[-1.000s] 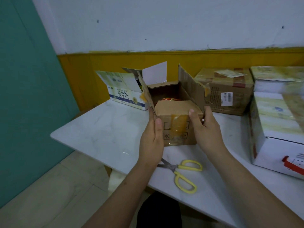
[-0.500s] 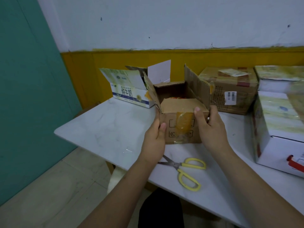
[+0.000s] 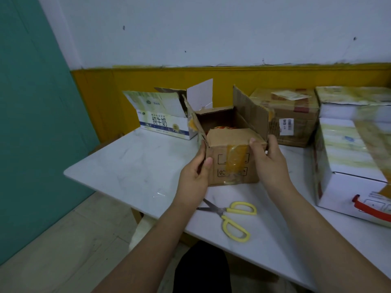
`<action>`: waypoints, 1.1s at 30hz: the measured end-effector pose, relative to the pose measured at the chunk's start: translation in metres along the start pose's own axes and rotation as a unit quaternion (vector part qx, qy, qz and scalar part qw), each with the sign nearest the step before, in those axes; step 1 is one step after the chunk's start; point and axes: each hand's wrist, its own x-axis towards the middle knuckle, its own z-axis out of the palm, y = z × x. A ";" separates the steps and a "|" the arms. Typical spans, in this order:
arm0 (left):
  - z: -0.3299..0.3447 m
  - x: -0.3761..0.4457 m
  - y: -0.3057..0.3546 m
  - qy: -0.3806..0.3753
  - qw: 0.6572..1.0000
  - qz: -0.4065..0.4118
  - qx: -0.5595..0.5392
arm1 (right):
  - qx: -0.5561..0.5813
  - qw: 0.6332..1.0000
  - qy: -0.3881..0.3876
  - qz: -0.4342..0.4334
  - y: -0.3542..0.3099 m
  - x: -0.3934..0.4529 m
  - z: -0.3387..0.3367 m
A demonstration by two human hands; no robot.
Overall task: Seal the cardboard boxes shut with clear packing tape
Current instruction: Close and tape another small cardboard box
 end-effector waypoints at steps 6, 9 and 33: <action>0.002 -0.001 0.008 -0.007 1.000 -0.011 -0.013 | -0.031 0.999 0.012 -0.015 0.000 -0.002 0.001; 0.000 -0.004 0.012 -0.019 0.999 -0.013 -0.040 | -0.028 0.999 0.022 0.007 -0.004 -0.005 0.002; -0.024 0.046 0.055 -0.013 0.997 -0.015 0.076 | -0.153 0.980 -0.098 -0.075 -0.035 0.028 -0.050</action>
